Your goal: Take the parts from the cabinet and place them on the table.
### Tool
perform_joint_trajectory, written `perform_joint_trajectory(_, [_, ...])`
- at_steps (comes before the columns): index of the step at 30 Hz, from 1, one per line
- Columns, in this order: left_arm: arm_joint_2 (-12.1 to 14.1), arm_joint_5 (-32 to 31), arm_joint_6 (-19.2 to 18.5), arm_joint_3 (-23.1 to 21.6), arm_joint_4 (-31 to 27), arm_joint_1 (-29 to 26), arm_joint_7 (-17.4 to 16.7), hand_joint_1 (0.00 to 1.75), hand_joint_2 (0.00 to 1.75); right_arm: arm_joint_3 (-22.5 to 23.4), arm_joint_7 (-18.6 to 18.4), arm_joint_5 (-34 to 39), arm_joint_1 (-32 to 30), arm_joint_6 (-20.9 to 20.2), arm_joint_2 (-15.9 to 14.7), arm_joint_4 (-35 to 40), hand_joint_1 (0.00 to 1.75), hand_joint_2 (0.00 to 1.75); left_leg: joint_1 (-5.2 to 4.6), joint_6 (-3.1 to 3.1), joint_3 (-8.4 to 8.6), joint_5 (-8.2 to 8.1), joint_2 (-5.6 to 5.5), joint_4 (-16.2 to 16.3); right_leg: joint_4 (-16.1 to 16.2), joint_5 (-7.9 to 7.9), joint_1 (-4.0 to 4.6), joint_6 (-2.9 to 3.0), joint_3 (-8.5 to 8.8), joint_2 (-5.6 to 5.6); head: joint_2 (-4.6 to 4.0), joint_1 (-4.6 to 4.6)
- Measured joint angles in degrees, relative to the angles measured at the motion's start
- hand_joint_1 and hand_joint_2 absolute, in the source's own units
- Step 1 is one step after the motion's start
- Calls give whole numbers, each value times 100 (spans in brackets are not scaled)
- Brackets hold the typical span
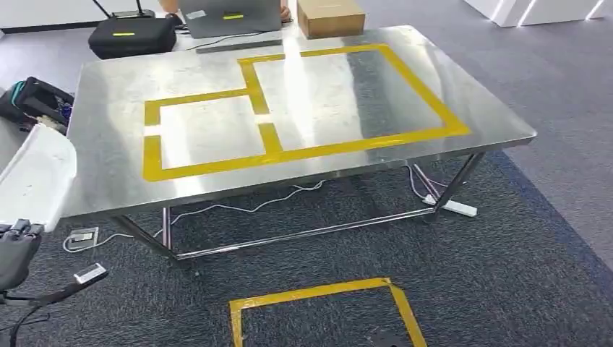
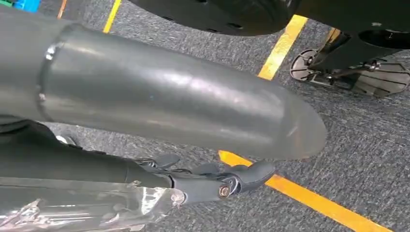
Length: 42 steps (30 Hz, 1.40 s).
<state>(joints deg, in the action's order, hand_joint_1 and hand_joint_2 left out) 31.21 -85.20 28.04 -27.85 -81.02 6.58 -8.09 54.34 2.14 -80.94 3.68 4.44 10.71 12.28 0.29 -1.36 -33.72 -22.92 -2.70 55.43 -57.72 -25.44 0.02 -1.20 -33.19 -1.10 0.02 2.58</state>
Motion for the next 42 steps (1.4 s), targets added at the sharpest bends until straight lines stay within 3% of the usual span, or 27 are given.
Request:
perform_joint_trajectory(3, [-85, 0, 35, -28, 4, 22, 136, 175, 175, 31, -17, 0, -4, -9, 0, 0, 0, 0, 0, 1, 0, 0, 0, 0, 0, 0, 0, 0, -1, 0, 0, 0])
perform_joint_trajectory(6, [-207, 0, 96, -18, 46, 62, 482, 175, 175, 48, -35, -15, -2, -39, 0, 0, 0, 0, -2, 1, -2, 0, 0, 0, 0, 0, -1, 0, 1, 1, 0, 2])
perform_joint_trajectory(13, [-418, 0, 588, 293, 96, -90, 1977, 175, 175, 48, -35, -173, -8, -131, 0, 0, 0, 0, -4, 2, -3, -1, 0, 0, 0, 0, -4, -1, 0, -1, 0, 2])
perform_joint_trajectory(15, [-483, 2, 743, 391, 87, -177, 2206, 175, 175, 48, -44, -201, -8, -144, 0, 0, 0, 0, -4, 3, -3, -2, 0, 0, 0, 0, -4, -1, -1, 0, 0, 2])
perform_joint_trajectory(26, [-704, 2, 758, 356, 98, -30, 2258, 175, 175, 48, -48, -278, -6, -177, 0, 0, 0, 0, -4, 9, -6, 3, 0, 1, 1, 2, -4, -3, -5, 1, 0, 2])
perform_joint_trajectory(38, [-971, 15, 559, -61, 415, 945, 2507, 175, 175, 39, -7, -380, 2, -221, 0, 0, 0, 0, -11, 21, -12, 13, 1, 4, 1, 14, -12, -12, -13, 2, 0, 2])
perform_joint_trajectory(42, [-1205, 18, 441, -302, 522, 1287, 2511, 175, 175, 35, -15, -404, 20, -245, 0, 0, 0, 0, -15, 29, -24, 17, -1, 5, 2, 15, -14, -13, -17, 9, 0, 2])
